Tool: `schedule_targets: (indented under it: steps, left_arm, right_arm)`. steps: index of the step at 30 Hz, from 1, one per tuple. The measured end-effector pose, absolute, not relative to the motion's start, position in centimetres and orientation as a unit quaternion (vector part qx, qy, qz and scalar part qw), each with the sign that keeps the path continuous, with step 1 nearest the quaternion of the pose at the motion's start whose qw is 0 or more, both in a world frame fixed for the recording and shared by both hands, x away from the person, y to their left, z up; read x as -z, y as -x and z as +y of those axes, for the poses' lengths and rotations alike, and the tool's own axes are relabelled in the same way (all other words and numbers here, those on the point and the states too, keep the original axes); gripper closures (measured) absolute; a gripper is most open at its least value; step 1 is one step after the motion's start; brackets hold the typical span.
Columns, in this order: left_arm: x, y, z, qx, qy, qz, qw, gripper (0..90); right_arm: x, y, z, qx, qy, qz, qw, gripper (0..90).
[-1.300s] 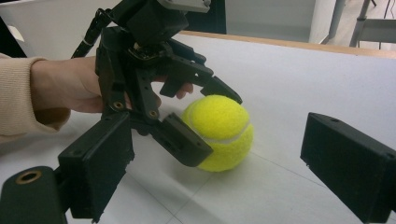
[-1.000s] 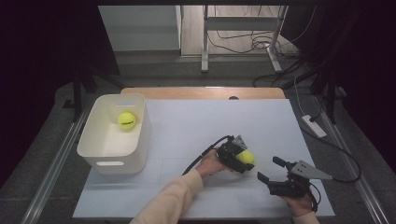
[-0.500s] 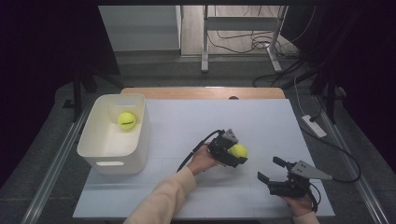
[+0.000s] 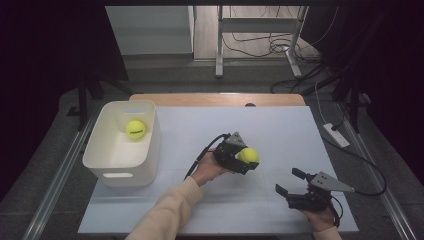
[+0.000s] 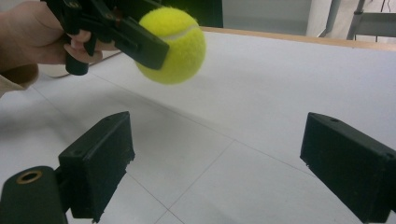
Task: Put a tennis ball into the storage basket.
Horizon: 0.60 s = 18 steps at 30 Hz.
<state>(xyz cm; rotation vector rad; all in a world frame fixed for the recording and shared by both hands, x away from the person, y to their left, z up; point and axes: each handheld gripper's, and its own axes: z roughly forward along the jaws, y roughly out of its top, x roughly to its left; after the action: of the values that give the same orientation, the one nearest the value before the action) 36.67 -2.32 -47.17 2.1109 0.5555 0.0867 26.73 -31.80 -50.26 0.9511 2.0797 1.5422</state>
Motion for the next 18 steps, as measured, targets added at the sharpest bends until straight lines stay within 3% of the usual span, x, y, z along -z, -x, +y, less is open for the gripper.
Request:
schedule_targets:
  steps: [18]
  left_arm:
    - [45.1,-36.3,0.9,-0.057,-0.834,0.241,0.492,26.5]
  right_arm:
    - [50.3,-26.8,-31.7,-0.546,-0.340,0.742,0.190,9.2]
